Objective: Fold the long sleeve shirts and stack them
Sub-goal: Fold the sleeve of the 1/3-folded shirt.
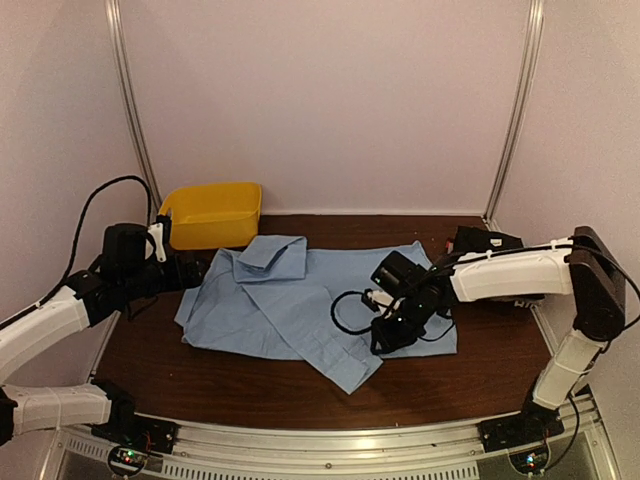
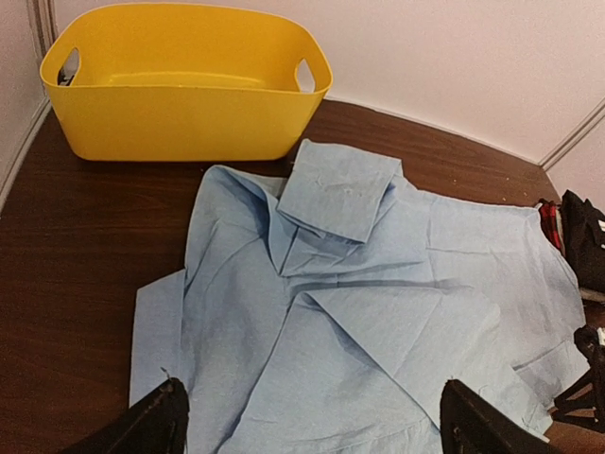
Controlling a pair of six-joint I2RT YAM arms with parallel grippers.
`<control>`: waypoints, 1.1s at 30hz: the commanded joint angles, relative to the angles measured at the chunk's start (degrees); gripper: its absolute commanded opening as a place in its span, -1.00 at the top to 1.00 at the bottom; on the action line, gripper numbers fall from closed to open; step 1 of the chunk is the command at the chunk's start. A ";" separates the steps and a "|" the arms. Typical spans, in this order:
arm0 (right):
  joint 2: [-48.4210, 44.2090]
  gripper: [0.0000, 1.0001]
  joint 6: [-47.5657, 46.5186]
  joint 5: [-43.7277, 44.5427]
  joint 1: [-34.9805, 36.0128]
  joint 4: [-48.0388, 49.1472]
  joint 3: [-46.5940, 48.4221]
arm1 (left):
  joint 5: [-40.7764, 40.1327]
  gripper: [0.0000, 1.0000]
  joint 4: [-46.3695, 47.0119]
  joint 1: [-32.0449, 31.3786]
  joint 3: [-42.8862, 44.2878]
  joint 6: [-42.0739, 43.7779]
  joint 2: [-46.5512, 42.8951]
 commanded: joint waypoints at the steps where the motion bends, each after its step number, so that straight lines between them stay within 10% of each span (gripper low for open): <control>1: -7.65 0.34 7.19 4.30 0.40 4.82 -5.65 | 0.55 -0.88 3.12 -0.17 -0.51 0.20 0.39; 12: -16.11 0.07 26.75 8.68 7.37 28.84 -22.51 | 3.47 -0.88 3.86 -0.18 -1.19 -0.15 0.35; 33: -14.40 0.09 36.76 17.12 12.29 38.00 -29.52 | 3.92 -0.89 3.76 -0.19 -1.89 -0.86 -0.89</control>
